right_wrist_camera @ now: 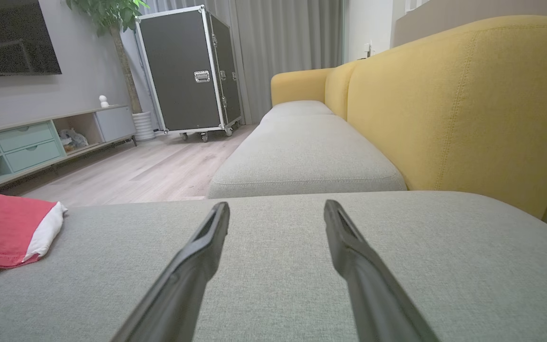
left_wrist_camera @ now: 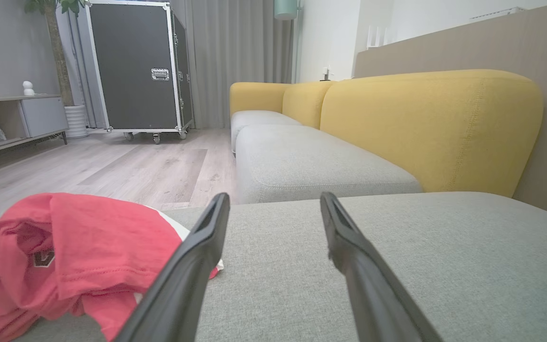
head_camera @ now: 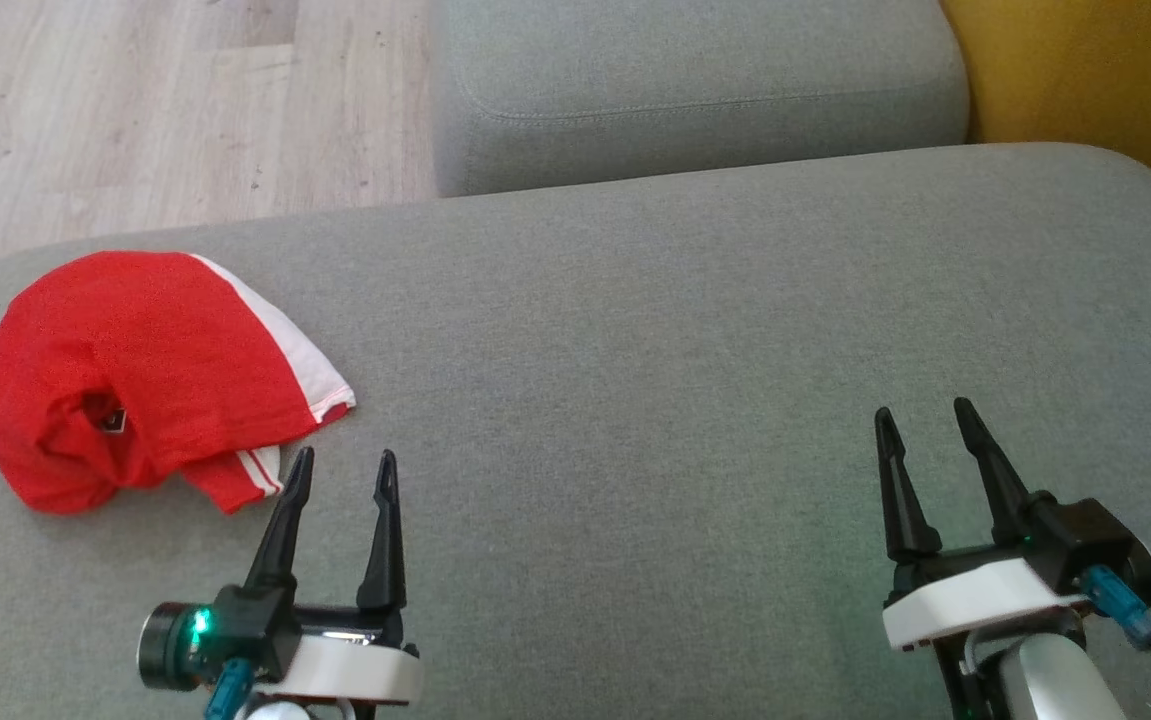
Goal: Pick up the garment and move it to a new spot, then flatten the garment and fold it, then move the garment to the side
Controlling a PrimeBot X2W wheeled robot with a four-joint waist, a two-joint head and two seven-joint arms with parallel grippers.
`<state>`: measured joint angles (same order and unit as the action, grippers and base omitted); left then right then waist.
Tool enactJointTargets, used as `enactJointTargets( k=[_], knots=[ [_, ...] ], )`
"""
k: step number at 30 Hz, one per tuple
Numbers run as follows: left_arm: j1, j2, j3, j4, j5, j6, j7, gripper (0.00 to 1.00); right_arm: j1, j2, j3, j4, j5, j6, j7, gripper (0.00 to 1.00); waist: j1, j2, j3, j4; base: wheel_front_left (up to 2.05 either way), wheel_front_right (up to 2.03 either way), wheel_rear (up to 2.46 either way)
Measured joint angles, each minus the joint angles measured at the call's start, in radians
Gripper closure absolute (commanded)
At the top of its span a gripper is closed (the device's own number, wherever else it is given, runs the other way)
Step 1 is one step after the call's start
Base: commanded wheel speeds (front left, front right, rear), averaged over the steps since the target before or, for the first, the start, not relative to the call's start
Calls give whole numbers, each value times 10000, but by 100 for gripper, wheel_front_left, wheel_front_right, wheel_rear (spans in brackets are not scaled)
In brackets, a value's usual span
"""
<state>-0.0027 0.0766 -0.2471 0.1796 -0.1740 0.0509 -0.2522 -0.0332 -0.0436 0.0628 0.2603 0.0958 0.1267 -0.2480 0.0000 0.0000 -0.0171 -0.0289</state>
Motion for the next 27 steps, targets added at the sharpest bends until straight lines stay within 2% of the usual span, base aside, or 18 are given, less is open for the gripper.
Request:
enactJointTargets(
  k=[11, 27],
  knots=[
    [109, -207, 566, 284, 290, -337, 0, 0, 42, 0, 568, -25, 357, 0, -2, 0, 0, 0, -219, 623, 0, 0, 0],
    [721, -224, 1333, 238, 702, -520, 0, 0, 475, 0, 1536, -44, 995, 0, -2, 0, -1, 0, -680, 2578, 0, 0, 0]
  ],
)
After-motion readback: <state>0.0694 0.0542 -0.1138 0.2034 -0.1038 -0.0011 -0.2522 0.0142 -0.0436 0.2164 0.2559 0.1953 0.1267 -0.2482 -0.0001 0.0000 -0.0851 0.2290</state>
